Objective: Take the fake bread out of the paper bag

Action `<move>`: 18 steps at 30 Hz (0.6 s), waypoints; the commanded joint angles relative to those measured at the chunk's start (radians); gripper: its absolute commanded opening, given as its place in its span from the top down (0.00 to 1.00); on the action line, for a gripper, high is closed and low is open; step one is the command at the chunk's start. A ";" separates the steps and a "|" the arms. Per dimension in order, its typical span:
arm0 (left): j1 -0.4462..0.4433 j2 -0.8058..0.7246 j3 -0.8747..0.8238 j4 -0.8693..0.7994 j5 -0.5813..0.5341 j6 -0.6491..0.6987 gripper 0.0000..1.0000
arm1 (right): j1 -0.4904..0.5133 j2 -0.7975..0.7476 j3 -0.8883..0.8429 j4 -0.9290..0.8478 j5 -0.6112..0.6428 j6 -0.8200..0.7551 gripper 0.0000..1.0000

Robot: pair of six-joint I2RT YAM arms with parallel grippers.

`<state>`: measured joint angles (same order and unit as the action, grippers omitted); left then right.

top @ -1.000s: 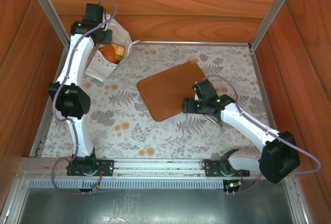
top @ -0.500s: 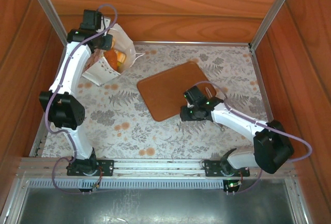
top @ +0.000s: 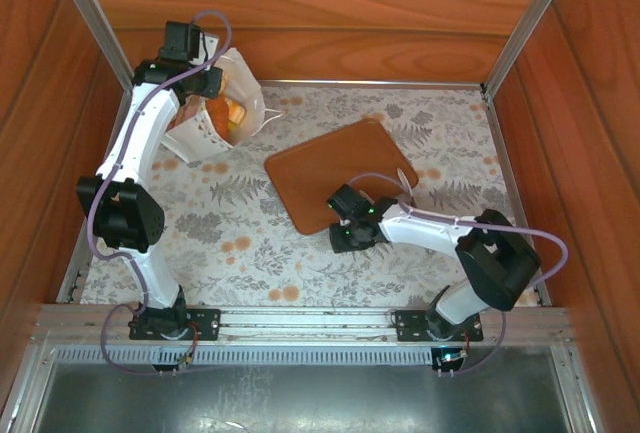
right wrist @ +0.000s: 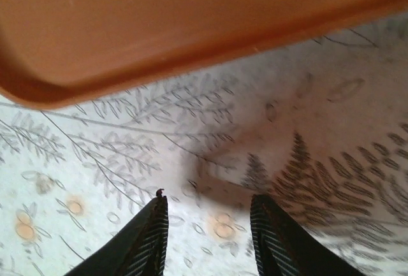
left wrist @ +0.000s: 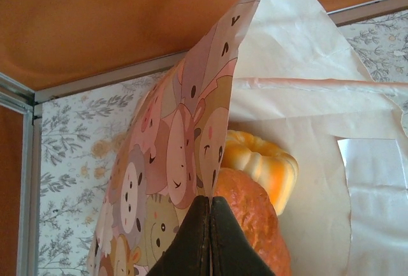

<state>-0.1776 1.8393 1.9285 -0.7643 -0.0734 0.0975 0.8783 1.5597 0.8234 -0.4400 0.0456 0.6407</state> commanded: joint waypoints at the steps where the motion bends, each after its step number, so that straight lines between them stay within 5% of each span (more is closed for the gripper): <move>1: -0.008 -0.029 -0.007 0.041 0.013 0.001 1.00 | 0.010 0.052 0.052 0.020 -0.005 0.020 0.62; 18: -0.012 -0.070 -0.067 0.079 0.057 -0.016 1.00 | -0.020 0.231 0.226 0.080 0.162 0.059 0.65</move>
<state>-0.1802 1.8084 1.8717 -0.7235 -0.0399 0.0963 0.8761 1.7634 1.0088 -0.3889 0.1482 0.6842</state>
